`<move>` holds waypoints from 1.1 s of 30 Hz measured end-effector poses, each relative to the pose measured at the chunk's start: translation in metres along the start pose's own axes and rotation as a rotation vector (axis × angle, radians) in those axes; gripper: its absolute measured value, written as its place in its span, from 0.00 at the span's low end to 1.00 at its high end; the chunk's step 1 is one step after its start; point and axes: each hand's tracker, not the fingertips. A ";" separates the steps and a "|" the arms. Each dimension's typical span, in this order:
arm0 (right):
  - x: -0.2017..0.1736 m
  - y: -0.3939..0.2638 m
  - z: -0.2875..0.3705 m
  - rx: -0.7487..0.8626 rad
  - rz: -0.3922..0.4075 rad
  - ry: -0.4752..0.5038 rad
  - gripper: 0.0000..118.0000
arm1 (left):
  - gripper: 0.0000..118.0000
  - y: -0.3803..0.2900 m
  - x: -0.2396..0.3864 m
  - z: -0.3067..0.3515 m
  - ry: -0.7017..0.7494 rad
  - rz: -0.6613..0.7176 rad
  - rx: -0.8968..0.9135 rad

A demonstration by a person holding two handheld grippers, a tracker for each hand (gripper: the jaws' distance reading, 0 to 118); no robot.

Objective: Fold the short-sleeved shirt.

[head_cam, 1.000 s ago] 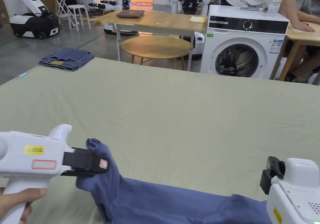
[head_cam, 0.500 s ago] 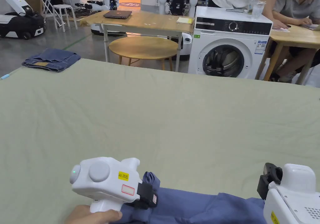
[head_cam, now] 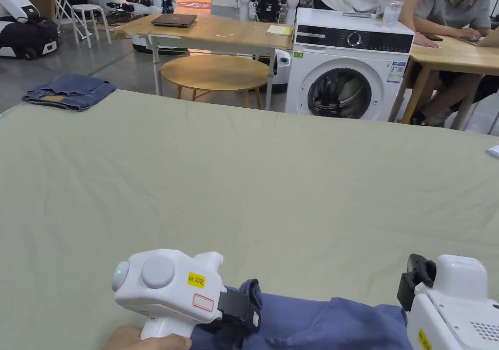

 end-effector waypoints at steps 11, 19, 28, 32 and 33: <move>0.002 -0.003 0.000 -0.010 -0.025 0.007 0.00 | 0.04 0.006 -0.021 0.022 -0.049 0.049 0.152; 0.002 -0.007 -0.001 -0.022 -0.019 0.006 0.00 | 0.02 -0.010 -0.033 -0.038 -0.239 0.135 0.006; 0.004 -0.010 -0.001 -0.040 -0.022 0.001 0.00 | 0.00 -0.030 -0.029 -0.075 -0.261 0.153 -0.067; 0.003 -0.009 0.001 -0.039 -0.015 0.001 0.00 | 0.00 -0.026 -0.017 -0.070 -0.190 0.081 -0.084; 0.003 -0.009 0.001 -0.037 -0.012 0.001 0.00 | 0.00 -0.026 -0.014 -0.068 -0.175 0.062 -0.082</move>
